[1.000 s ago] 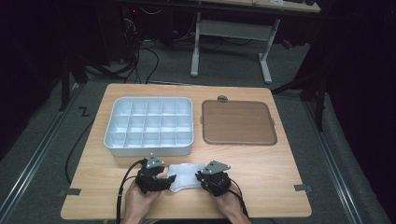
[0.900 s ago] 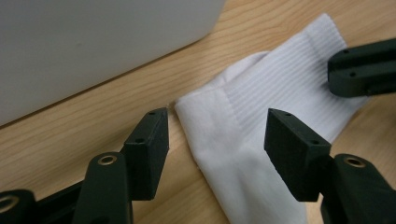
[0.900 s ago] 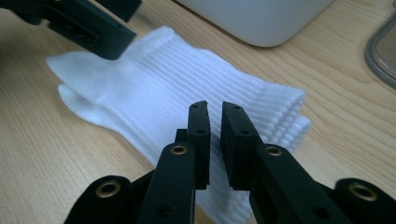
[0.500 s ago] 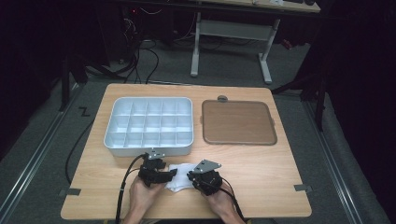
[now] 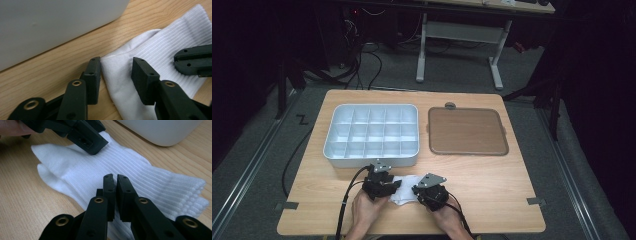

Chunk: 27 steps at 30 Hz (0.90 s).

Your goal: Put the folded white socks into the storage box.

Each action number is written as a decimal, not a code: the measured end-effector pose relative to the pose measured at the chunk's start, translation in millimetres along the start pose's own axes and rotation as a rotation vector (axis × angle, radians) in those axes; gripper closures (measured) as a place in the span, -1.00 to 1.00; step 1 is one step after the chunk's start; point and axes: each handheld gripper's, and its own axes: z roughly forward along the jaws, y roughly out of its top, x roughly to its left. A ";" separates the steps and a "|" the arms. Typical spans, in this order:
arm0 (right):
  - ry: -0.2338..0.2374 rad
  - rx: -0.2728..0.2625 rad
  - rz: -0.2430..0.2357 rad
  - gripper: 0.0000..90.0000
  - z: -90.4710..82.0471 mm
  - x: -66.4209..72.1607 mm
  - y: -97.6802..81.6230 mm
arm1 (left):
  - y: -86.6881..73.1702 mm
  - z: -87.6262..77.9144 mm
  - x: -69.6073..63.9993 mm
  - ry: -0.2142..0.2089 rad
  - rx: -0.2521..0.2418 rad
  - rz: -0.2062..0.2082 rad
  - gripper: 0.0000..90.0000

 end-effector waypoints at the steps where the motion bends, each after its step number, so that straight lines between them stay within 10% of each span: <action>1: -0.002 0.004 -0.002 0.92 -0.3 0.2 0.0 | 0.4 -0.1 0.5 0.000 0.004 0.000 0.42; 8: 0.001 0.002 -0.006 0.93 -0.2 0.7 -0.2 | 2.9 -0.3 2.6 -0.027 0.020 -0.051 0.75; 27: 0.033 0.018 -0.039 0.98 5.7 6.1 6.5 | 20.4 -32.9 -10.3 -0.110 -0.003 -0.066 0.86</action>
